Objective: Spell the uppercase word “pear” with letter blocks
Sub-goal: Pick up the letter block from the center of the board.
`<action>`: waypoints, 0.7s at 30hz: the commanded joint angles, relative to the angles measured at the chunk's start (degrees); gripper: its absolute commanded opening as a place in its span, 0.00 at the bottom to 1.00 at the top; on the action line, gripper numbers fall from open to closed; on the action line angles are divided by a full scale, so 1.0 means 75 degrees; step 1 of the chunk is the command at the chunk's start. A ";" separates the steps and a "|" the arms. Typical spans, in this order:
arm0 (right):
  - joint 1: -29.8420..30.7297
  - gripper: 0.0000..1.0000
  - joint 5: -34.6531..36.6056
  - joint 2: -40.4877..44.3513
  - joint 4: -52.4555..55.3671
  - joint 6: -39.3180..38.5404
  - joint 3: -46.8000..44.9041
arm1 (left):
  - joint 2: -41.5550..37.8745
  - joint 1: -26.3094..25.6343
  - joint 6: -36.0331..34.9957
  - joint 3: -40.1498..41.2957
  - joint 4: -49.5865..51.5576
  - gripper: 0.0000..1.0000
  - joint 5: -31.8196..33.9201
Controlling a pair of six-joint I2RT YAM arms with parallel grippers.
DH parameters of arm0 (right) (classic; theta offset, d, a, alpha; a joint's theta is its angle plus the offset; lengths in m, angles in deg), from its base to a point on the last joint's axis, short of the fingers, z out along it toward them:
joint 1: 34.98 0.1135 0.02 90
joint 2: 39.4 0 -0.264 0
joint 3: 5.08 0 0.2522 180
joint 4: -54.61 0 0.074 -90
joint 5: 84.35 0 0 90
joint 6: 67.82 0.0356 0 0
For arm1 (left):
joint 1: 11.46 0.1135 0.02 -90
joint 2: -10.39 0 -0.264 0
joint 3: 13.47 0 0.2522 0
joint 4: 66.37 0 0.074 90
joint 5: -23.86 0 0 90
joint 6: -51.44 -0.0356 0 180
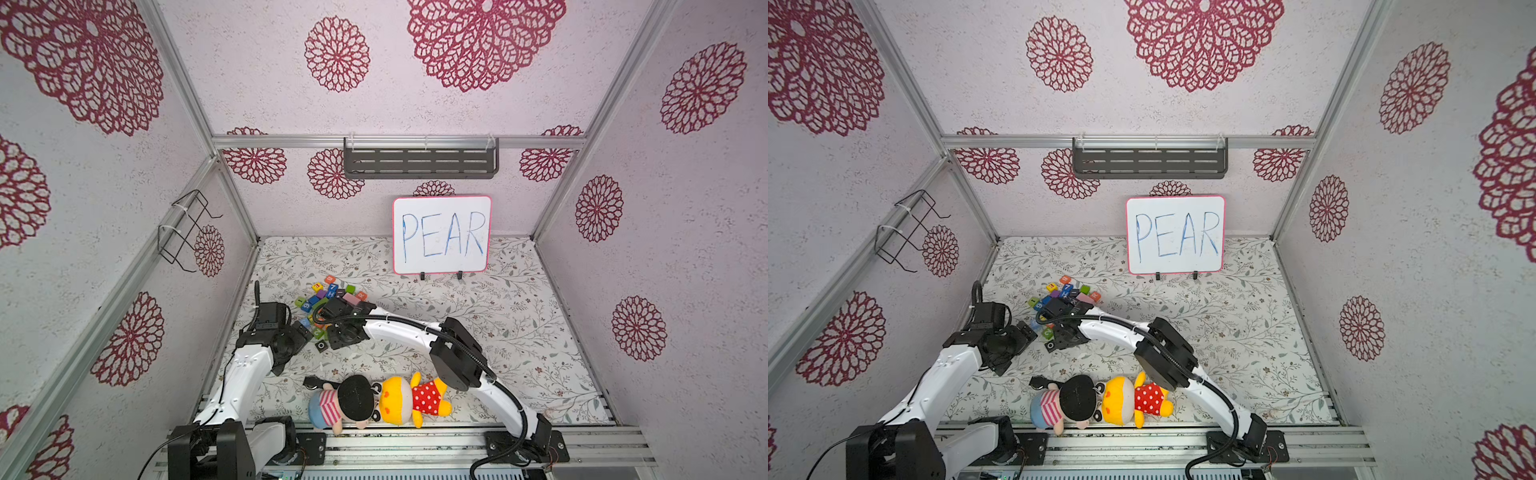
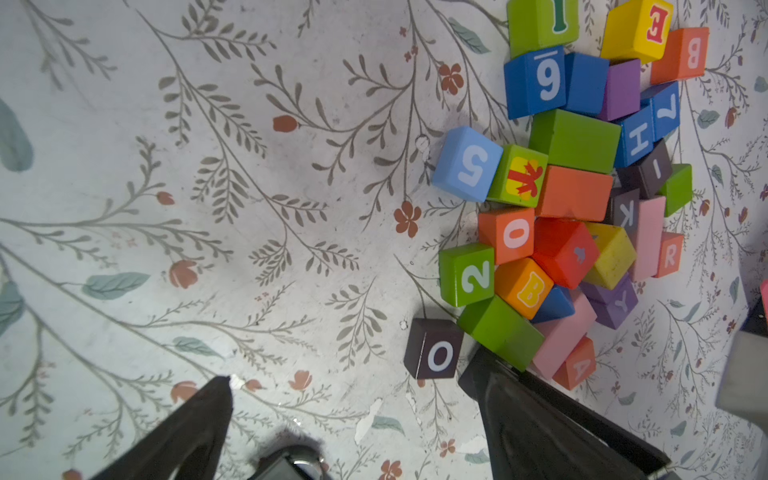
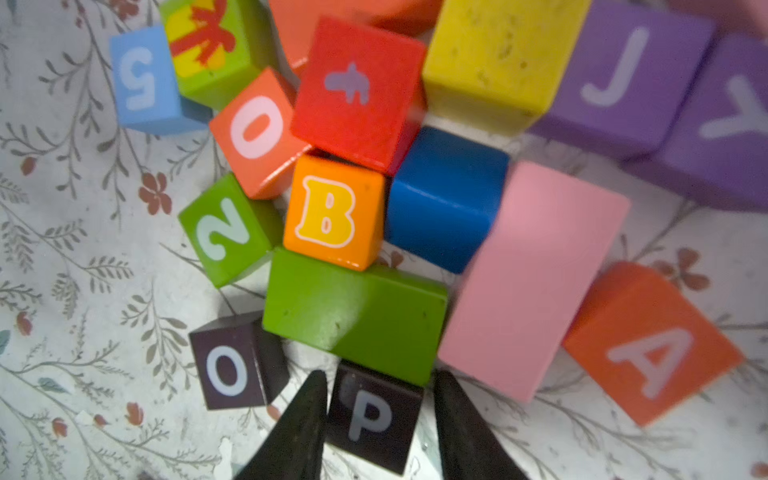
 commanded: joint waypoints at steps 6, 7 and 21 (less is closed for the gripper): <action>0.0099 0.40 0.0343 -0.0073 0.0760 -0.0109 0.0412 | -0.0008 0.0055 0.0062 0.0031 -0.0214 0.98 -0.0020; 0.0104 0.40 0.0362 -0.0107 0.0791 -0.0135 0.0468 | -0.0008 0.0051 0.0061 0.0025 -0.0217 0.98 -0.0022; 0.0099 0.35 0.0638 -0.0278 0.1330 -0.0269 0.0885 | 0.0261 0.0051 -0.0012 -0.0028 -0.0284 0.98 -0.0123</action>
